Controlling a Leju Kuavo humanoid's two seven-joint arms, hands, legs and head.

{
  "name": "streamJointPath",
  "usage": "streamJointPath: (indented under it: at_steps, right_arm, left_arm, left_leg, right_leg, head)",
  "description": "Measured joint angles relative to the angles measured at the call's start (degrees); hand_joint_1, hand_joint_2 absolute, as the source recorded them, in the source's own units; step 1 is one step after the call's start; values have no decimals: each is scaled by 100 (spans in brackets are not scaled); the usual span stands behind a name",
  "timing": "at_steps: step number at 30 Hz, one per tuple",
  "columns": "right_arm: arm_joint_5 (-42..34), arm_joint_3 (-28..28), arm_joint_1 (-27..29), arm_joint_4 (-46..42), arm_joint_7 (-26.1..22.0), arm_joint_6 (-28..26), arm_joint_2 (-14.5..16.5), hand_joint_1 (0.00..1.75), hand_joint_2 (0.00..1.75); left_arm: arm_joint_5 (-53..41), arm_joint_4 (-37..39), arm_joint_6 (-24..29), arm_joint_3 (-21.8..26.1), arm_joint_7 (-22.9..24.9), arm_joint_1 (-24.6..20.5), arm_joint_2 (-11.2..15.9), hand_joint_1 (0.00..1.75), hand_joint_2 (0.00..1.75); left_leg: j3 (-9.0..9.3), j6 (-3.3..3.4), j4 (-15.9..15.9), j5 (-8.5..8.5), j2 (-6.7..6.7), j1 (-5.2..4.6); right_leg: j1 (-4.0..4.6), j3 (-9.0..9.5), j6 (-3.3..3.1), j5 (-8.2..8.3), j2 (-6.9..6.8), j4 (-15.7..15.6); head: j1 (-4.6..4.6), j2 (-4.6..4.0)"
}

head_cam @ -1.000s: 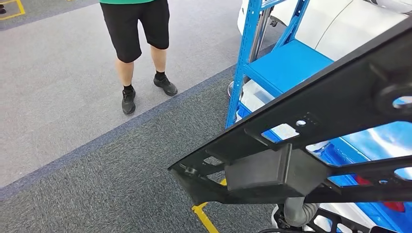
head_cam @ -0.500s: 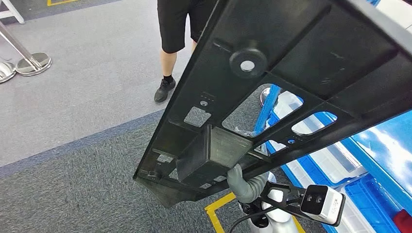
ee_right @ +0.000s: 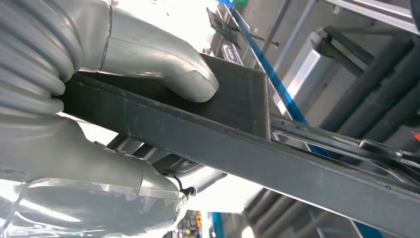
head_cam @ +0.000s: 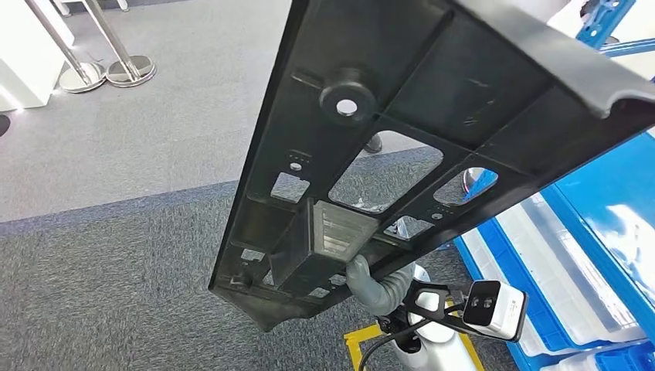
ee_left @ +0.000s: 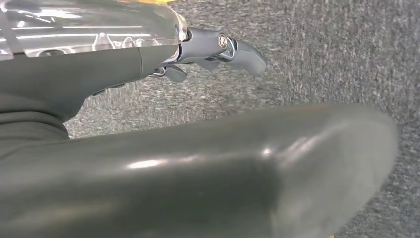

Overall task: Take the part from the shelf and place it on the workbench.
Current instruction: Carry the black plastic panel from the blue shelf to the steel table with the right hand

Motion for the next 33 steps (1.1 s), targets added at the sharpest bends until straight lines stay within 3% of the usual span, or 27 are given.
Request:
streamJointPath:
  at_steps: [2,4,6,7,8,9,11,13,15,16,17,19,21,22,23,24,26,28,30,31,33]
  right_arm:
    - [-1,38,-18,5,-2,-39,-28,175,175]
    - [3,55,-21,14,-3,-64,-68,175,175]
    - [7,64,-9,31,-2,-99,-116,175,175]
    - [8,70,-6,40,-1,-114,-134,175,175]
    - [8,75,-5,46,-1,-123,-149,175,175]
    - [8,80,-7,48,-1,-126,-160,175,175]
    - [8,86,-13,50,-1,-126,-176,175,175]
    - [9,97,-16,52,-1,-125,-191,175,175]
    - [10,113,-21,52,-1,-127,-201,175,175]
    - [10,122,-24,52,-1,-131,-202,175,175]
    - [9,131,-27,51,-2,-134,-203,175,175]
    - [4,145,-23,49,-2,-140,-207,175,175]
    - [-1,149,-8,48,-2,-147,-214,175,175]
    - [-3,149,-1,48,-2,-152,-219,175,175]
    - [-5,149,4,48,-2,-159,-223,175,175]
    - [-9,149,6,48,-2,-165,-228,175,175]
    - [-15,149,7,47,-2,-178,-234,175,175]
    - [-20,147,16,42,-3,-189,-242,175,175]
    - [-22,147,29,34,-3,-187,-250,175,175]
    - [-20,149,32,29,-2,-171,-251,175,175]
    - [-14,151,32,14,-7,-118,-255,175,175]
  left_arm:
    - [-22,0,-3,10,-20,11,-16,0,0]
    - [-46,0,-9,13,-41,-3,-33,0,0]
    - [-69,0,-16,14,-50,-14,-36,0,0]
    - [-77,0,-19,14,-51,-11,-38,0,0]
    - [-83,0,-21,14,-51,-7,-41,0,0]
    - [-84,0,-23,14,-51,-4,-45,0,0]
    - [-86,0,-25,14,-51,-5,-61,0,0]
    - [-87,0,-25,14,-53,-6,-71,0,0]
    - [-89,0,-25,15,-55,13,-72,0,0]
    - [-91,0,-25,15,-55,26,-72,0,0]
    - [-95,0,-26,16,-56,30,-73,0,0]
    - [-107,0,-27,16,-58,13,-77,0,0]
    - [-125,0,-29,16,-59,-3,-79,0,0]
    - [-135,0,-30,16,-60,1,-79,0,0]
    - [-144,0,-30,16,-60,10,-79,0,0]
    - [-154,0,-30,16,-60,18,-79,0,0]
    - [-170,0,-31,16,-58,12,-78,0,0]
    - [-181,0,-37,16,-54,-17,-77,0,0]
    - [-191,0,-41,16,-50,-27,-77,0,0]
    - [-196,0,-42,16,-48,-15,-79,0,0]
    - [-203,1,-43,16,-42,-2,-80,0,0]
  left_leg:
    - [19,69,-52,35,-124,28]
    - [25,116,-74,56,-255,36]
    - [21,133,-68,57,-410,25]
    - [22,135,-63,56,-494,21]
    - [26,132,-55,55,-580,19]
    - [30,126,-41,51,-667,20]
    - [17,98,-3,36,-818,19]
    - [-30,30,22,32,-942,29]
    - [-69,-54,11,47,-1049,44]
    - [-84,-80,33,30,-997,42]
    - [-130,-101,133,-37,-871,35]
    - [-397,-137,713,-366,-505,36]
    - [-766,-182,1482,-706,-341,62]
    - [-849,-199,1665,-740,-321,76]
    - [-822,-211,1633,-671,-306,87]
    - [-682,-216,1388,-516,-278,95]
    - [-231,-198,588,-186,-24,76]
    - [20,-111,114,-77,182,28]
    - [14,-14,63,-96,93,2]
    - [21,20,47,-89,19,8]
    - [51,88,10,-71,-119,29]
  right_leg:
    - [-22,-62,55,-144,213,186]
    - [-41,-391,81,-504,535,878]
    - [-44,-813,90,-775,641,1663]
    - [-45,-910,88,-741,650,1791]
    - [-47,-893,80,-591,662,1673]
    - [-53,-758,66,-350,708,1317]
    - [-75,-412,34,36,970,486]
    - [-70,-270,4,140,1121,124]
    - [-53,-265,-47,161,1005,90]
    - [-56,-245,-86,175,940,57]
    - [-64,-222,-125,190,864,19]
    - [-57,-188,-184,197,688,-31]
    - [-32,-184,-202,182,508,-32]
    - [-26,-183,-200,173,426,-30]
    - [-24,-180,-193,163,348,-26]
    - [-23,-172,-182,149,275,-20]
    - [0,-145,-137,105,145,7]
    - [34,-123,-77,63,26,30]
    - [43,-102,-23,37,-103,33]
    - [26,-88,10,2,-87,59]
    - [-9,-182,62,-194,176,342]
  head:
    - [0,0]
    - [1,0]
    - [2,0]
    - [2,0]
    - [2,0]
    - [2,0]
    - [2,0]
    - [2,0]
    - [1,0]
    - [1,0]
    - [1,0]
    - [0,0]
    - [-1,0]
    - [-1,0]
    - [-1,0]
    - [-1,0]
    - [-1,0]
    - [2,0]
    - [4,0]
    - [4,0]
    - [5,0]
